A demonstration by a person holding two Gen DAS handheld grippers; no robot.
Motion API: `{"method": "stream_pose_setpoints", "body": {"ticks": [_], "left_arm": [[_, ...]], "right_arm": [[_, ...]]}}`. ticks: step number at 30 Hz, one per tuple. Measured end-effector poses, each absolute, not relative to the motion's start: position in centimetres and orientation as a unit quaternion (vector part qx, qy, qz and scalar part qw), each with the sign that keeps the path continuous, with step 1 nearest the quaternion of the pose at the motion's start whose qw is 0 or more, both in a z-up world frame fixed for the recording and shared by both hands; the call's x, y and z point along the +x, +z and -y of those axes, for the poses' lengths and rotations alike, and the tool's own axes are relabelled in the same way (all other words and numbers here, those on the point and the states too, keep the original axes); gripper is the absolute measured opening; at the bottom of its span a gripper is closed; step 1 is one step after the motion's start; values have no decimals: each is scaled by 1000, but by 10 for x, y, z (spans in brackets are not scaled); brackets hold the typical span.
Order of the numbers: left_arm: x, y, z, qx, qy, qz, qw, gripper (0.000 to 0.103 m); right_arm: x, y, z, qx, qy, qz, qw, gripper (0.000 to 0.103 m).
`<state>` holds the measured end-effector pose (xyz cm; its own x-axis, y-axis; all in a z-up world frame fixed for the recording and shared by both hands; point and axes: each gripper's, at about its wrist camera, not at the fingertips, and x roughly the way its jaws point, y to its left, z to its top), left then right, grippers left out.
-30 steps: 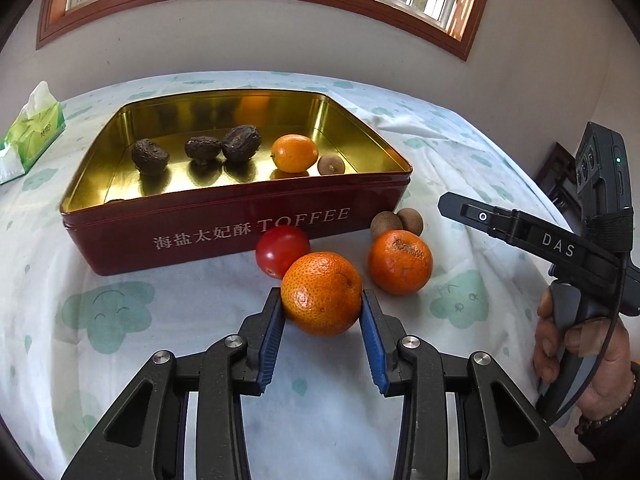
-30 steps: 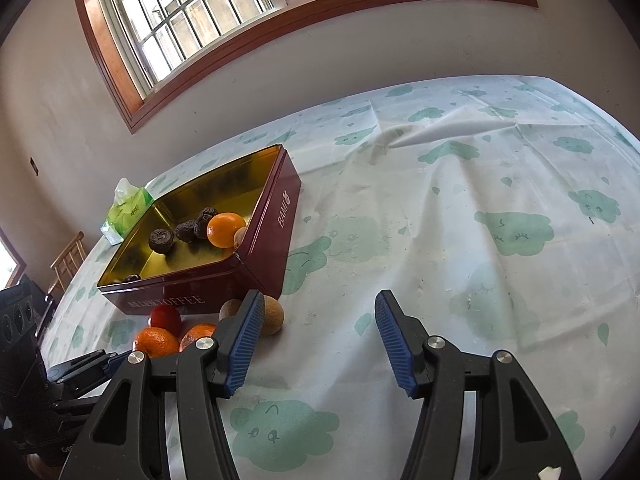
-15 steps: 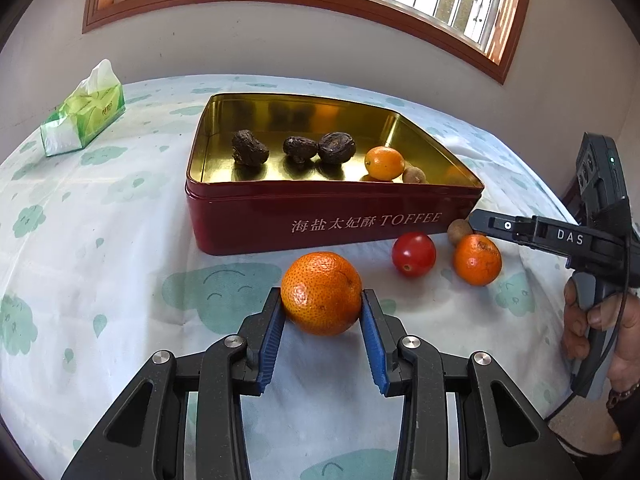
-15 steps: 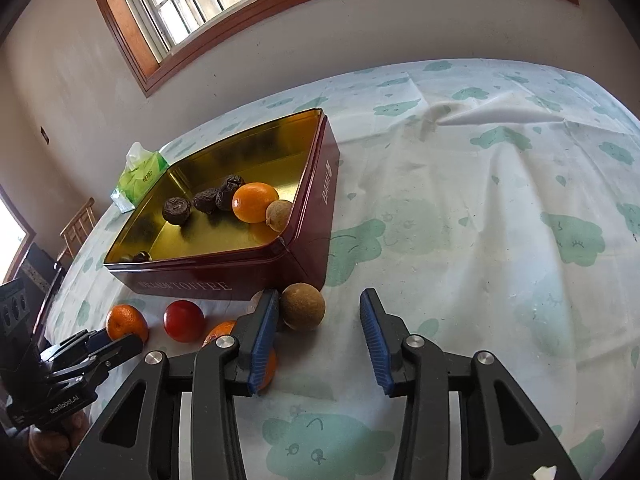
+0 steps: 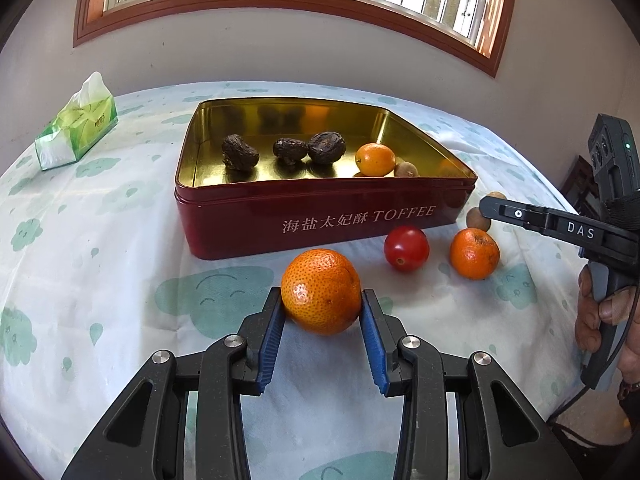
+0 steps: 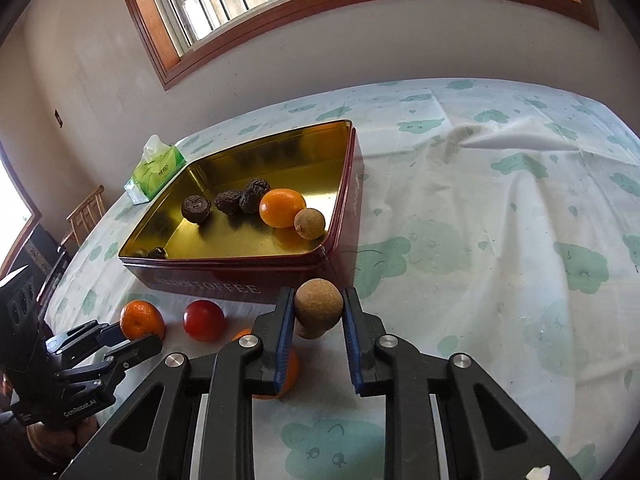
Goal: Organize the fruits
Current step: 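Grasp a tangerine with the left gripper while the right grasps a small brown round fruit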
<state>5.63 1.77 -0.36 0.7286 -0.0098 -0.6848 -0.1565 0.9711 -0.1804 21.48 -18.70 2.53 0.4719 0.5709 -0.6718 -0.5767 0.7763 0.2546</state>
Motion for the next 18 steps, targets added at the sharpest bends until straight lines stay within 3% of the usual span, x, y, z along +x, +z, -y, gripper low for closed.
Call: {"method": "stream_pose_setpoints", "body": {"ticks": [8,12,18], "left_arm": [[57,-2,-18,-124,53,-369,919,40],[58,1,-24,-146,53,-372,915,60],[63,5,-35,-166,61,-364,914,61]], "right_arm": [[192,26,206,-19,303,-373,877,21],[189,20,201,-20,308,-376,874,21],[186,18,201,-14,312,-379,871,21]]}}
